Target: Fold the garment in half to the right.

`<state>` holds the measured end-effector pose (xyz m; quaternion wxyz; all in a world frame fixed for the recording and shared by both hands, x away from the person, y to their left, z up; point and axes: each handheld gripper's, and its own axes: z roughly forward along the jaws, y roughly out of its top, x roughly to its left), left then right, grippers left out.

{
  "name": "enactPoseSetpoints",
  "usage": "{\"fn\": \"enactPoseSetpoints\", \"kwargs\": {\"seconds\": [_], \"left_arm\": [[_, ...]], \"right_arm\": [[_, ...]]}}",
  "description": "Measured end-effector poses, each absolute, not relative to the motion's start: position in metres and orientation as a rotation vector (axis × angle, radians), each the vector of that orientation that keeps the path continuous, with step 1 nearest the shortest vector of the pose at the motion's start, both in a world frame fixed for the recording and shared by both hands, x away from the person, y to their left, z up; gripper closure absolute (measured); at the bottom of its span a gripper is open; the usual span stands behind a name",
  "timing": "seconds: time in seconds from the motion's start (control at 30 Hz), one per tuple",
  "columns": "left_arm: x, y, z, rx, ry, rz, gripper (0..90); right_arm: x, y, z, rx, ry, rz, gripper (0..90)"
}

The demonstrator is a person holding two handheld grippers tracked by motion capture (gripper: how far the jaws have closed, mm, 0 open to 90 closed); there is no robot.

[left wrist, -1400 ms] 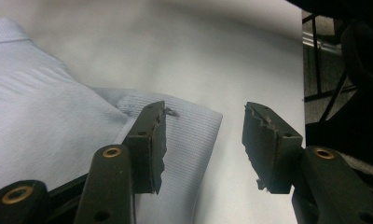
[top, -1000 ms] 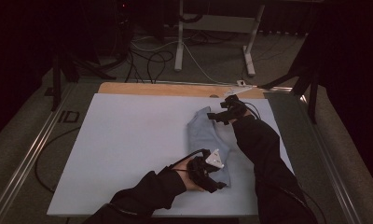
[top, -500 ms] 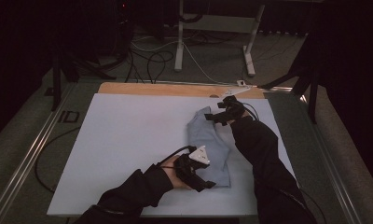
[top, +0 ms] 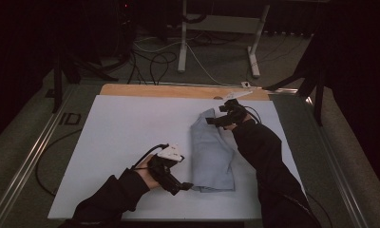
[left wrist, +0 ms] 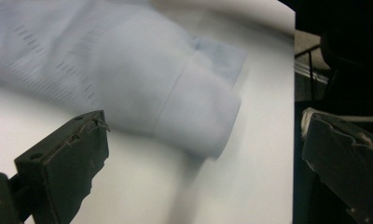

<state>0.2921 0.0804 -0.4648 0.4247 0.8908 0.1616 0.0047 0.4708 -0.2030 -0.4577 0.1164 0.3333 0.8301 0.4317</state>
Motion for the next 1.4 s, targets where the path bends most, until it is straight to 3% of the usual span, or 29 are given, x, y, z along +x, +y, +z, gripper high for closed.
{"fn": "enactPoseSetpoints", "kwargs": {"seconds": [0.1, 0.37, 0.53, 0.73, 0.9, 1.17, 1.4], "left_arm": [[0.29, 0.11, -0.473, 2.202, 0.456, 0.057, 1.2], [0.283, 0.162, -0.488, 2.131, 0.563, 0.137, 1.2], [0.279, 0.178, -0.496, 2.119, 0.623, 0.163, 1.2], [0.275, 0.19, -0.499, 2.089, 0.655, 0.191, 1.2], [0.275, 0.196, -0.503, 2.077, 0.677, 0.196, 1.2], [0.272, 0.201, -0.507, 2.051, 0.643, 0.243, 0.9], [0.273, 0.203, -0.512, 2.069, 0.661, 0.255, 0.9]], "right_arm": [[0.477, -0.2, -0.466, 1.003, 2.427, 1.253, 10.5], [0.495, -0.202, -0.495, 1.132, 2.439, 1.154, 28.9], [0.499, -0.207, -0.511, 1.173, 2.483, 1.07, 48.6], [0.499, -0.207, -0.52, 1.199, 2.52, 1.032, 60.6], [0.495, -0.2, -0.514, 1.108, 2.532, 0.975, 81.9], [0.495, -0.194, -0.502, 1.061, 2.487, 1.072, 84.4], [0.502, -0.193, -0.515, 1.124, 2.506, 0.979, 84.2]]}}
